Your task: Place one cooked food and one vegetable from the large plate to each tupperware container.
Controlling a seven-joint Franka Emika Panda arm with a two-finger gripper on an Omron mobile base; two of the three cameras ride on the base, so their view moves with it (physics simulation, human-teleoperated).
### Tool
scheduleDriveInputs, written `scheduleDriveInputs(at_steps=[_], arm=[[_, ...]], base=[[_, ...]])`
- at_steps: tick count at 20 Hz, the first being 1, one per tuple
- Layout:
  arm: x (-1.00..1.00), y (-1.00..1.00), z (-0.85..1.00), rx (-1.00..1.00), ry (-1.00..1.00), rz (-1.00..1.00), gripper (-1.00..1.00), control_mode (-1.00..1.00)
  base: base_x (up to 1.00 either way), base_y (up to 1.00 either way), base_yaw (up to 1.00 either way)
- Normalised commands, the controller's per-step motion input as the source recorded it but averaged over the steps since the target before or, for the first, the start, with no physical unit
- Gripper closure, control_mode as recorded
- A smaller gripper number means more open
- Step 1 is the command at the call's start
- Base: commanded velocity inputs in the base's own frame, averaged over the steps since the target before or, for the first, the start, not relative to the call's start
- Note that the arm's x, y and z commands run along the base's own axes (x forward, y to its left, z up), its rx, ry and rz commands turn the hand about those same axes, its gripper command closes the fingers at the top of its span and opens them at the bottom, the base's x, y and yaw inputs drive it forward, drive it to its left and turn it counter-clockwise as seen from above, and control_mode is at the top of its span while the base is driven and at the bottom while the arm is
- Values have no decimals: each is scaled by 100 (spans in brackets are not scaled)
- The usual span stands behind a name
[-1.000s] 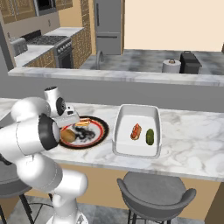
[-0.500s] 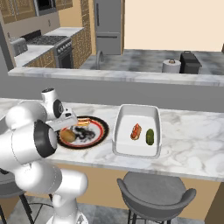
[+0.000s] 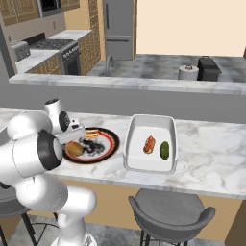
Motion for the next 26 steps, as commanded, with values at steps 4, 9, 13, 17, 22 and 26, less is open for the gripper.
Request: scheduleDriveInputs(at_steps=[4, 9, 13, 17, 22, 26], arm=[[3, 0, -14, -3, 0, 0, -100, -100], [0, 0, -4, 0, 0, 0, -100, -100], [0, 0, -1, 0, 0, 0, -100, -100], [0, 0, -16, 0, 0, 0, -100, -100], [1, -7, -12, 0, 0, 0, -100, -100], [0, -6, -10, 0, 1, 0, -100, -100]], base=[[0, 0, 0], [0, 0, 0], [0, 0, 0], [0, 0, 0], [0, 0, 0], [0, 0, 0]])
